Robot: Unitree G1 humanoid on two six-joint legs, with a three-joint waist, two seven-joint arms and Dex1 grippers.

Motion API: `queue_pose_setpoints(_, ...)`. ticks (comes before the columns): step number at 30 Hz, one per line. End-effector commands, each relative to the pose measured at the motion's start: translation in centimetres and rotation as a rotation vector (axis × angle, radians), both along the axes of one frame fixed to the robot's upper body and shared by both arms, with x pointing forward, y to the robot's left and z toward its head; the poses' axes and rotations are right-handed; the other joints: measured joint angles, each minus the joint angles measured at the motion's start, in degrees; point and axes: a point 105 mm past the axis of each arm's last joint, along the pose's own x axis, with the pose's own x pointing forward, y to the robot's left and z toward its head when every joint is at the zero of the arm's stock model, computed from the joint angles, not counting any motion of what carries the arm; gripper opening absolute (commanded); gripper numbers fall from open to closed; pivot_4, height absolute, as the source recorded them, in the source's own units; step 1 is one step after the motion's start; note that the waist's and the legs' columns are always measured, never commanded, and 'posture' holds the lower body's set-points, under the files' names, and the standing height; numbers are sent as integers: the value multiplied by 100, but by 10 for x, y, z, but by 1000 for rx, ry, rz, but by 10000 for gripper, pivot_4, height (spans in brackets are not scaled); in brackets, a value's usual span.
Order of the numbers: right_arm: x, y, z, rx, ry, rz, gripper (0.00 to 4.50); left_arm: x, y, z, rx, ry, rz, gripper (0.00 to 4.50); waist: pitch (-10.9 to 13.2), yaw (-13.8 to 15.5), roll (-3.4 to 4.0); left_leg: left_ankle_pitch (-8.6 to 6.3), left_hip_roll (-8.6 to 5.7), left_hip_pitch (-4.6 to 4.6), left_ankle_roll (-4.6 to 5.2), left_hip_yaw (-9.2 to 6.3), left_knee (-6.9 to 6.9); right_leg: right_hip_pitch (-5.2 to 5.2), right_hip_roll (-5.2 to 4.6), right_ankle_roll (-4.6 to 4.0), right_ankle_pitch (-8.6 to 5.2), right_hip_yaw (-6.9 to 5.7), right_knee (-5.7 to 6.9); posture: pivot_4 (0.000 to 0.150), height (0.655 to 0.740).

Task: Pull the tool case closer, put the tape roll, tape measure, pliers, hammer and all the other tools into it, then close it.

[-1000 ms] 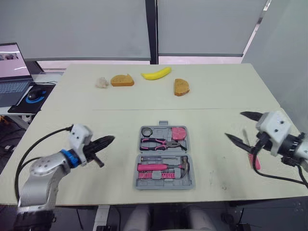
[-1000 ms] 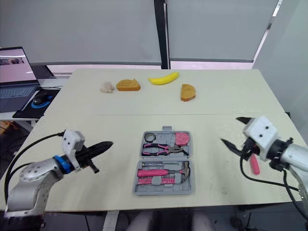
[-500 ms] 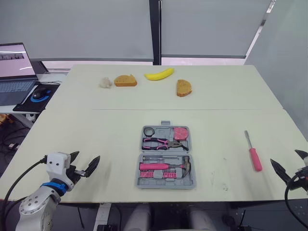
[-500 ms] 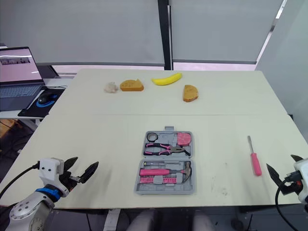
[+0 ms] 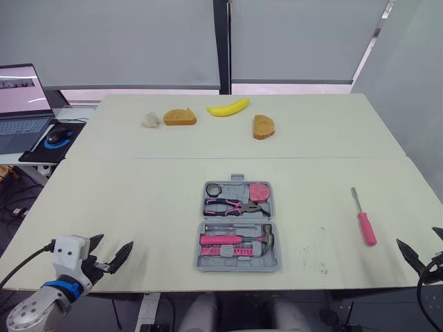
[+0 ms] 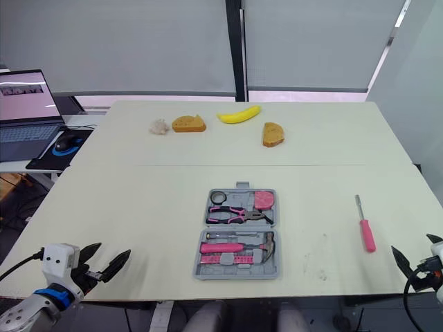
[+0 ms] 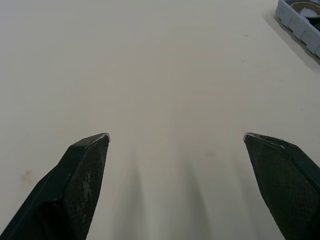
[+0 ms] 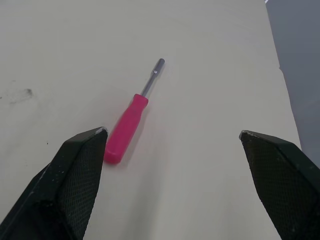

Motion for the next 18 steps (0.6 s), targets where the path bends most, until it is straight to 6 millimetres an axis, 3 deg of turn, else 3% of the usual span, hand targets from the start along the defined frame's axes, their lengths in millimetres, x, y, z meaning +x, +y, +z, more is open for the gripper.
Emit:
queue_pose_setpoints(1,-7,5,-2,14,73,62,45000,-6,-6,14,65,-20,-118,44706,0,-5,0,0,1,0,0,0,-1,-1,0,-1,-1,-1,0,1500,7400)
queue_pose_setpoints(5,-11,15,-8,20,167,141,45000,-9,-17,14,79,5,-222,44706,-1,-6,2,-1,3,-1,0,1,-4,-2,0,-5,-3,-1,-1,1500,7400)
queue_pose_setpoints(10,10,22,-2,31,176,156,45000,4,-39,26,86,-6,-379,44706,0,-4,1,0,6,0,0,1,-1,-2,0,-5,-4,-3,-1,1500,7400)
queue_pose_setpoints(15,36,15,-10,-7,230,58,45000,24,-78,48,57,-53,-579,44706,0,11,2,0,4,-5,0,0,-1,-5,0,-5,-2,-6,-1,1500,7400)
queue_pose_setpoints(18,55,23,-10,35,228,43,45000,34,-110,61,44,-80,-724,44706,1,7,1,0,-1,-10,0,-1,1,-6,1,-1,0,-5,0,1500,7400)
